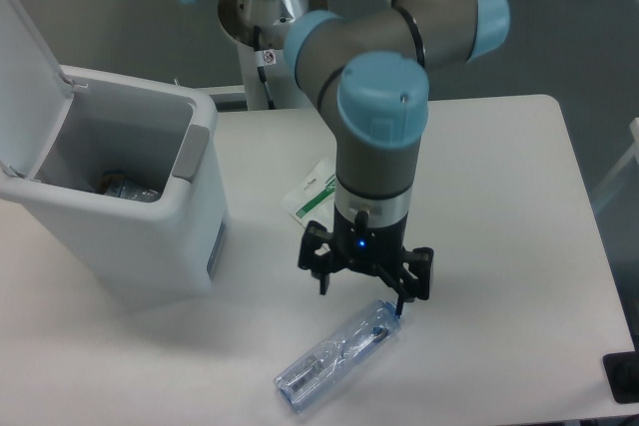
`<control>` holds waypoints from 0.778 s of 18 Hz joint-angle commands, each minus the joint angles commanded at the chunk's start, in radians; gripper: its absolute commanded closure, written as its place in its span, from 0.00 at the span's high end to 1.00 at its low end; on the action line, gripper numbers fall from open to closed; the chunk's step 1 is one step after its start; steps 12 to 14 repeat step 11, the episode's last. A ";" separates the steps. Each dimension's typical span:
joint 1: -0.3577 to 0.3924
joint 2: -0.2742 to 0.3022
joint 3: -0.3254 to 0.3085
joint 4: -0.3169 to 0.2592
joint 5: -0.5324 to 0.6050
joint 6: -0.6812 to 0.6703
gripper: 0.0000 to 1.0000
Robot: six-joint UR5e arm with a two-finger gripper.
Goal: Open the trash can
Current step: 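Move the gripper away from the can toward the water bottle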
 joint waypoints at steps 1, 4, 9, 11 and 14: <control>0.043 0.008 -0.015 0.009 0.003 0.032 1.00; 0.134 0.014 -0.034 0.005 0.000 0.097 1.00; 0.204 0.046 -0.075 0.008 -0.001 0.307 1.00; 0.206 0.049 -0.083 0.010 -0.001 0.383 1.00; 0.206 0.049 -0.083 0.010 -0.001 0.383 1.00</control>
